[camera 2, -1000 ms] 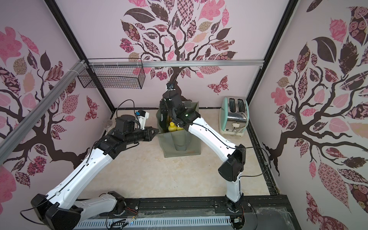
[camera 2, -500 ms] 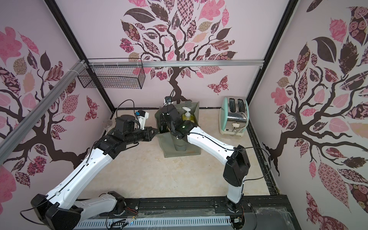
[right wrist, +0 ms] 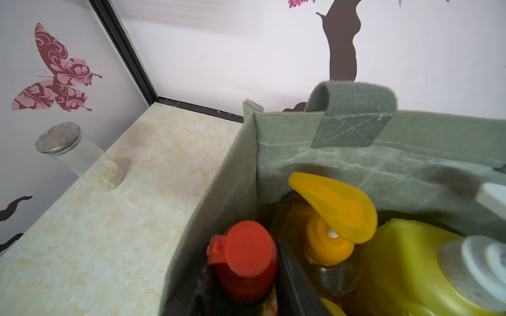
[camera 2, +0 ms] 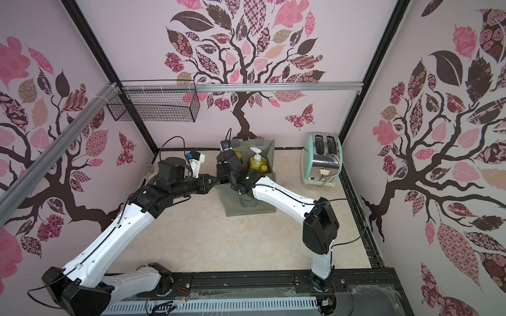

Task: Pack dish soap into the shopping bag
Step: Place the bottle of dish soap in the shopping bag, then adjust the shopping bag at the center of the board.

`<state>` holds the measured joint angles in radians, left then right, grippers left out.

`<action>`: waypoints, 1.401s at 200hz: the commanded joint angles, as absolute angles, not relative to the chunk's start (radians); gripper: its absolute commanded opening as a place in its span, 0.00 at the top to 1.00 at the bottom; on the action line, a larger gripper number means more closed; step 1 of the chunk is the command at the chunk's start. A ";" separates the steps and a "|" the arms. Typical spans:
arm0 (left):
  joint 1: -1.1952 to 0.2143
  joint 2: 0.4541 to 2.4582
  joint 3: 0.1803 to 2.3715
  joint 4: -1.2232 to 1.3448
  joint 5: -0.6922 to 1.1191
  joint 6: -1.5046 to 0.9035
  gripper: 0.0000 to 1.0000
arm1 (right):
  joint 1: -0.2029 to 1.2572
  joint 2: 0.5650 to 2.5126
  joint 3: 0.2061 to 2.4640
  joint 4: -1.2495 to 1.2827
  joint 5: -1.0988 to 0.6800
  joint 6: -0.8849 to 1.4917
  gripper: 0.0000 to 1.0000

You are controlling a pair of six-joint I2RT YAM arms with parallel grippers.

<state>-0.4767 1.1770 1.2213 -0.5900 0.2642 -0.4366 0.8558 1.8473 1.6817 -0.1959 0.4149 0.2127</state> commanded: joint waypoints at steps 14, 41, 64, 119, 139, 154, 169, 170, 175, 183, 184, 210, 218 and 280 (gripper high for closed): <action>-0.477 1.133 1.306 -0.459 0.289 -0.414 1.00 | 0.842 1.876 1.708 -0.196 0.440 0.187 1.00; -0.476 1.129 1.298 -0.457 0.286 -0.413 1.00 | 0.831 1.871 1.657 -0.184 0.398 0.218 1.00; -0.476 1.130 1.284 -0.447 0.288 -0.417 1.00 | 0.823 1.856 1.614 -0.168 0.381 0.235 0.74; -0.476 1.124 1.261 -0.445 0.258 -0.407 1.00 | 0.808 1.777 1.609 -0.151 0.306 0.238 0.46; -0.475 1.115 1.245 -0.445 0.221 -0.395 1.00 | 0.799 1.708 1.632 -0.140 0.262 0.235 0.36; -0.474 1.116 1.242 -0.449 0.216 -0.390 1.00 | 0.790 1.660 1.672 -0.153 0.217 0.232 0.29; -0.474 1.117 1.247 -0.452 0.215 -0.390 1.00 | 0.788 1.623 1.730 -0.198 0.183 0.222 0.21; -0.473 1.116 1.247 -0.451 0.214 -0.390 1.00 | 0.788 1.620 1.734 -0.202 0.180 0.222 0.21; -0.473 1.115 1.248 -0.452 0.213 -0.390 1.00 | 0.787 1.608 1.751 -0.220 0.171 0.218 0.18; -0.471 1.114 1.253 -0.454 0.211 -0.393 0.96 | 0.784 1.587 1.772 -0.249 0.158 0.214 0.15; -0.471 1.114 1.253 -0.454 0.210 -0.393 0.95 | 0.783 1.584 1.773 -0.253 0.156 0.214 0.14; -0.469 1.104 1.296 -0.491 0.182 -0.390 0.54 | 0.764 1.490 1.768 -0.348 0.145 0.213 0.05; -0.469 1.105 1.317 -0.510 0.166 -0.388 0.45 | 0.760 1.459 1.756 -0.378 0.158 0.204 0.03; -0.466 1.203 1.500 -0.609 0.091 -0.356 0.06 | 0.552 1.309 1.609 -0.544 0.077 0.200 0.05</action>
<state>-0.4698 1.1484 1.4559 -0.5644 0.1432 -0.3885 0.6590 1.3296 1.6745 -0.4397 0.1589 0.1944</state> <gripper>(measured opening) 0.929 0.957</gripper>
